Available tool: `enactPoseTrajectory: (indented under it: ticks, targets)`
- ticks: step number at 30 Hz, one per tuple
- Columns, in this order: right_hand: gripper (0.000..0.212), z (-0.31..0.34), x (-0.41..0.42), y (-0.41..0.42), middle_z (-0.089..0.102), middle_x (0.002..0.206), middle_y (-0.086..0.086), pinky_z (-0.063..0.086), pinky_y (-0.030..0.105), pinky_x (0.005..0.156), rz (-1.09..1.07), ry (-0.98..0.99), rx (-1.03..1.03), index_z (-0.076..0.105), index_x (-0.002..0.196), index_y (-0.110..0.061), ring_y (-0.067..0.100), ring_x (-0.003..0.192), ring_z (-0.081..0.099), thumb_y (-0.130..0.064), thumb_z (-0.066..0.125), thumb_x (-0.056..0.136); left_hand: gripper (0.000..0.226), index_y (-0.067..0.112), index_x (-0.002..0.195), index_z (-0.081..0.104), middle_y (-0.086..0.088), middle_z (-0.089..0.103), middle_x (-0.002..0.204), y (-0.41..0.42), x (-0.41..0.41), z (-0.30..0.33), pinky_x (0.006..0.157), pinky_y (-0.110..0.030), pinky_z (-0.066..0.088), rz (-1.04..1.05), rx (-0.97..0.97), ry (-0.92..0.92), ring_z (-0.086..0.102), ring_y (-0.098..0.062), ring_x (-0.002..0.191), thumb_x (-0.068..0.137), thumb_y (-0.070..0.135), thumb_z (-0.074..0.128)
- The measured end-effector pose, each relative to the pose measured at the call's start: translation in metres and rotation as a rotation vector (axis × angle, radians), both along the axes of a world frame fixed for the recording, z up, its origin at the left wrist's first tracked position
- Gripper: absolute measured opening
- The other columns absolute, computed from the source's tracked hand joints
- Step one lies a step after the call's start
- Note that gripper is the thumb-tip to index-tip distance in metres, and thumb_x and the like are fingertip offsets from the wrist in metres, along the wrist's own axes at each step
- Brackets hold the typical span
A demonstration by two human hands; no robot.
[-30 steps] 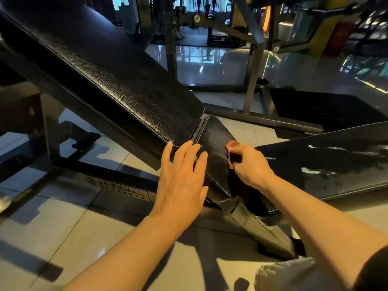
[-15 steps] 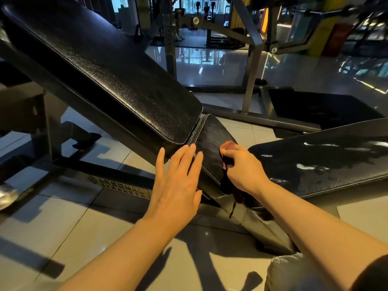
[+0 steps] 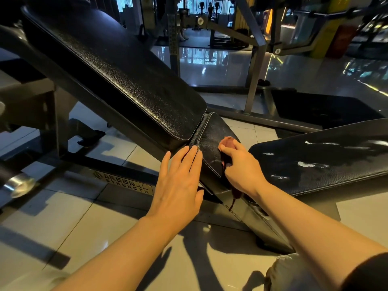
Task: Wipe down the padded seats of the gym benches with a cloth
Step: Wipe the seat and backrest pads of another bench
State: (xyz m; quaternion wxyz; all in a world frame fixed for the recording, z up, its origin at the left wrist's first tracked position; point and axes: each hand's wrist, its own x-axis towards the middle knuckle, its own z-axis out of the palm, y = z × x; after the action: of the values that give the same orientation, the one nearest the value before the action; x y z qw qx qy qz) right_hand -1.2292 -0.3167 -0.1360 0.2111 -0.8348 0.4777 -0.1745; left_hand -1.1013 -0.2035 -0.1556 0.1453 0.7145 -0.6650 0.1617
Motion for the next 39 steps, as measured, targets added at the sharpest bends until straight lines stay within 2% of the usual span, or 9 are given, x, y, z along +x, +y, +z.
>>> enactPoseTrajectory:
  ticks: [3,6,11,14,18,24,31,35,39]
  targets:
    - [0.065,0.004,0.006,0.021,0.025,0.155,-0.006,0.040,0.030,0.102,0.087,-0.066,-0.106,0.042,0.146,-0.022,0.022,0.137,0.035,-0.001,0.057,0.087,0.092,0.004,0.144,0.038,-0.013,0.043,0.146,0.001,0.002,-0.001,0.112,-0.054,0.030,0.005,0.009,0.022,0.035,-0.030,0.139,0.070,0.034,0.082]
    - [0.072,0.003,0.011,0.028,0.011,0.161,-0.009,0.034,0.030,0.108,0.238,-0.090,-0.212,0.036,0.149,-0.023,0.017,0.146,0.019,0.001,0.059,0.085,0.092,0.003,0.145,0.036,-0.014,0.042,0.147,0.001,0.002,-0.001,0.113,-0.053,0.029,-0.005,0.014,0.048,0.034,-0.031,0.139,0.071,0.032,0.082]
    - [0.068,0.005,0.011,0.014,0.006,0.162,-0.011,0.023,0.033,0.116,0.173,-0.101,-0.065,0.033,0.150,-0.030,0.017,0.148,0.012,0.001,0.050,0.091,0.090,0.004,0.149,0.026,-0.012,0.031,0.154,0.003,0.000,-0.001,0.117,-0.051,0.022,-0.019,0.046,0.079,0.023,-0.028,0.144,0.079,0.031,0.075]
    - [0.068,0.005,0.013,0.024,0.011,0.162,-0.010,0.027,0.030,0.113,0.146,-0.085,-0.123,0.035,0.149,-0.029,0.018,0.147,0.017,-0.001,0.053,0.090,0.089,0.007,0.152,0.017,-0.010,0.021,0.158,0.004,-0.002,0.000,0.120,-0.048,0.014,-0.039,0.050,0.100,0.013,-0.025,0.147,0.084,0.031,0.069]
    - [0.068,-0.002,0.010,0.035,0.015,0.160,-0.012,0.036,0.029,0.107,0.252,-0.060,-0.280,0.034,0.150,-0.028,0.016,0.146,0.019,-0.007,0.058,0.089,0.090,0.003,0.148,0.029,-0.013,0.035,0.151,0.003,-0.002,-0.001,0.116,-0.051,0.025,-0.036,0.028,0.125,0.026,-0.028,0.143,0.075,0.026,0.078]
    - [0.053,0.002,0.008,0.011,0.010,0.162,-0.008,0.027,0.030,0.111,0.118,-0.063,-0.095,0.030,0.151,-0.027,0.019,0.146,0.020,-0.022,0.046,0.101,0.087,0.005,0.151,0.020,-0.011,0.024,0.157,0.004,-0.003,0.001,0.118,-0.048,0.020,-0.045,0.050,0.119,0.015,-0.026,0.146,0.084,0.031,0.070]
    - [0.058,0.002,0.008,0.030,0.015,0.161,-0.008,0.034,0.035,0.108,0.238,0.014,-0.253,0.032,0.150,-0.032,0.020,0.144,0.022,-0.026,0.052,0.096,0.087,0.001,0.148,0.029,-0.012,0.033,0.152,0.003,-0.004,-0.001,0.115,-0.047,0.028,-0.043,0.023,0.174,0.024,-0.027,0.143,0.077,0.022,0.076]
    - [0.062,-0.002,-0.001,0.021,0.011,0.161,-0.010,0.027,0.032,0.112,0.240,0.005,-0.178,0.028,0.151,-0.029,0.020,0.146,0.017,-0.011,0.050,0.096,0.086,0.006,0.152,0.015,-0.009,0.018,0.159,0.006,-0.005,0.004,0.120,-0.044,0.016,-0.058,0.056,0.168,0.010,-0.023,0.147,0.087,0.028,0.067]
    - [0.060,-0.006,-0.013,0.015,0.023,0.156,-0.003,0.037,0.026,0.096,0.122,0.112,-0.110,0.035,0.149,-0.023,0.024,0.134,0.037,-0.008,0.051,0.093,0.084,0.011,0.153,-0.002,-0.004,-0.002,0.161,0.010,-0.007,0.003,0.122,-0.039,0.003,-0.049,0.085,0.130,-0.006,-0.020,0.148,0.095,0.037,0.053]
